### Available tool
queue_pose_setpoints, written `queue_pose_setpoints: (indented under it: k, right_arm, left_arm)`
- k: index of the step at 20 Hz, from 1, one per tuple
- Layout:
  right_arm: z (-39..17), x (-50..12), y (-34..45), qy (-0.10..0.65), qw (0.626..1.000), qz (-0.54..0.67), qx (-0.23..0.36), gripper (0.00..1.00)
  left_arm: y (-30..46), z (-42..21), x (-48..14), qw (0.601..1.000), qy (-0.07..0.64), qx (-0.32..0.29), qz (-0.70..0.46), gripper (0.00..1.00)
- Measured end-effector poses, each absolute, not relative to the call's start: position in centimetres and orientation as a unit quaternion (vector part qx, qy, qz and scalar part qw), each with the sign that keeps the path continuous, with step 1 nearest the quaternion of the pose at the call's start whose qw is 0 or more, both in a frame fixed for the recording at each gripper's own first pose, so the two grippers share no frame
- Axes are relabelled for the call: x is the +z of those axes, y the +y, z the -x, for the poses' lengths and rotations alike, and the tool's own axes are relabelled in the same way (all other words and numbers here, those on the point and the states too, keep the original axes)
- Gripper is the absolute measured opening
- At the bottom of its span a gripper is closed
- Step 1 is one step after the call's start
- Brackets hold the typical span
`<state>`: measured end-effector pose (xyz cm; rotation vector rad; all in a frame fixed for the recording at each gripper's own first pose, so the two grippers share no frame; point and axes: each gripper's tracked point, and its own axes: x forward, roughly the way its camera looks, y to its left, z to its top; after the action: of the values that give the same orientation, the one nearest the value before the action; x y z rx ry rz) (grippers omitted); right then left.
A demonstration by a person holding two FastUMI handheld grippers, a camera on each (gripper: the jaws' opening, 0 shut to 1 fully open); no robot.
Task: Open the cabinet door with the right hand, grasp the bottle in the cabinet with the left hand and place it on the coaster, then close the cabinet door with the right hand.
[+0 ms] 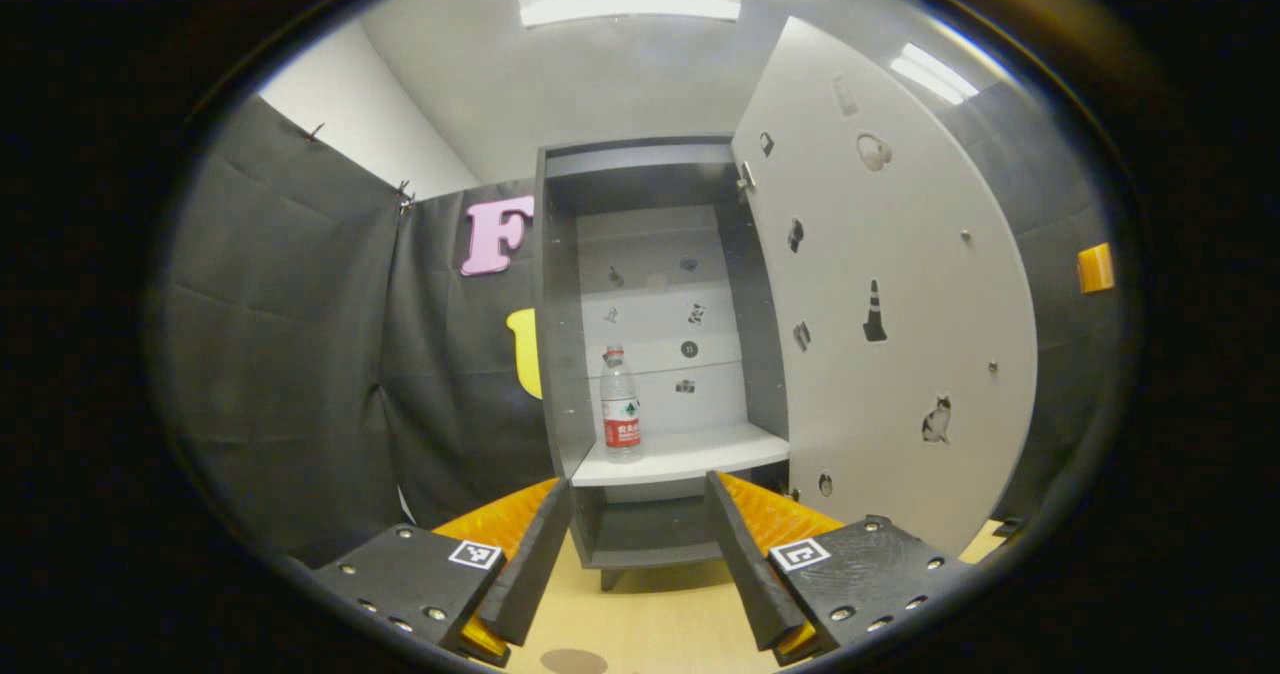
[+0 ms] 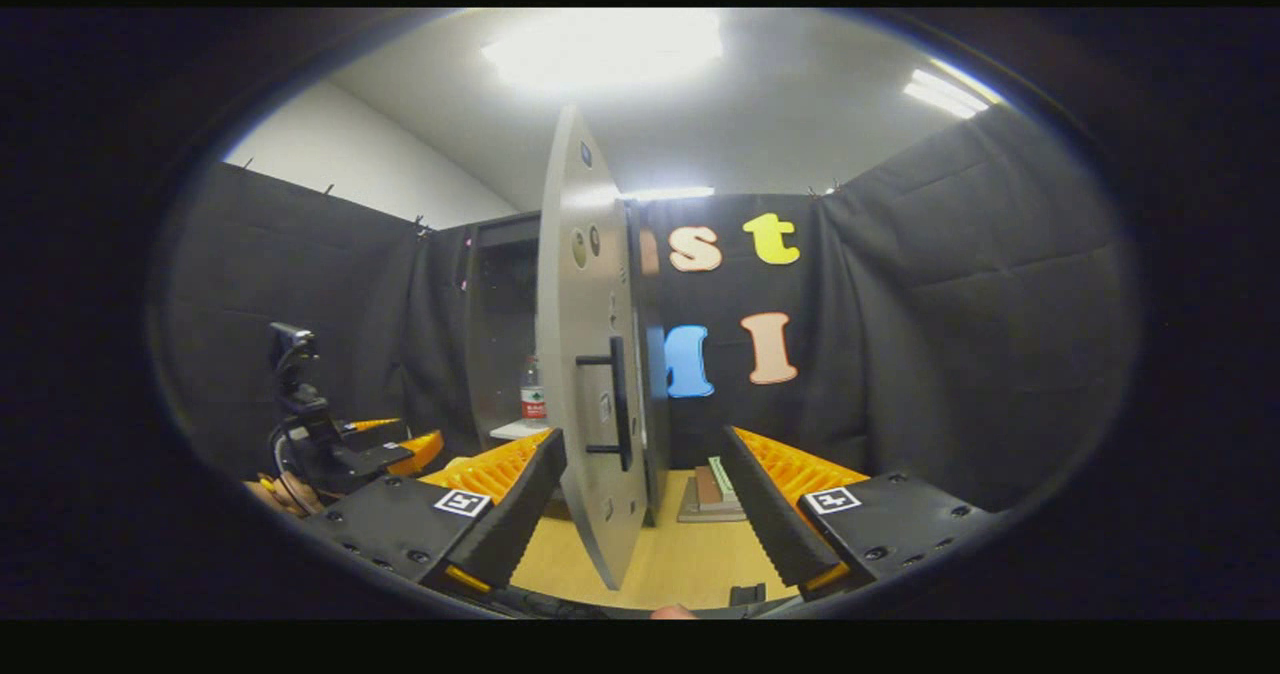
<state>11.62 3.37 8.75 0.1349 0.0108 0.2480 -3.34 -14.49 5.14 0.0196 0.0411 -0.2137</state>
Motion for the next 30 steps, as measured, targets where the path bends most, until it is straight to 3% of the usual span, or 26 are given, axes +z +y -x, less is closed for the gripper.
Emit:
queue_pose_setpoints:
  k: [1, 2, 5, 6, 7, 18, 20, 22, 30]
  right_arm:
    - [-11.8, 8.7, 3.8, 0.004, 0.989, -0.073, 0.127, 0.92]
    - [-11.9, 8.6, 4.2, 0.008, 0.988, -0.079, 0.131, 0.98]
    - [-10.8, 7.8, 5.1, 0.029, 0.987, -0.082, 0.133, 0.98]
    - [-10.7, 7.8, 5.0, 0.032, 0.989, -0.075, 0.126, 0.92]
    - [-10.7, 7.8, 4.7, 0.032, 0.99, -0.067, 0.118, 0.98]
    - [-11.2, 7.9, 8.4, 0.011, 0.996, -0.015, 0.088, 0.94]
    - [-11.4, 7.8, 9.0, 0.016, 0.996, -0.013, 0.087, 0.99]
    - [-11.7, 7.6, 9.0, 0.02, 0.996, -0.009, 0.086, 0.96]
    - [-11.9, 6.7, 9.2, 0.049, 0.996, 0.0, 0.079, 0.97]
  left_arm:
    - [-14.7, 2.2, 5.2, 0.993, 0.026, -0.113, -0.005, 0.82]
    - [-14.8, 0.9, 5.1, 0.992, 0.032, -0.12, -0.002, 0.82]
    - [-14.7, -3.5, 5.8, 0.99, 0.036, -0.135, -0.001, 0.8]
    - [-14.8, -5.1, 5.7, 0.989, 0.038, -0.14, -0.003, 0.8]
    - [-14.7, -6.7, 5.6, 0.989, 0.041, -0.145, -0.005, 0.8]
    - [-17.5, -19.3, 4.7, 0.98, 0.031, -0.197, 0.006, 0.82]
    - [-18.1, -21.1, 4.8, 0.98, 0.019, -0.199, 0.0, 0.8]
    - [-18.4, -23.1, 4.7, 0.981, 0.009, -0.195, -0.005, 0.8]
    - [-17.7, -30.1, 2.5, 0.986, 0.005, -0.167, 0.012, 0.8]
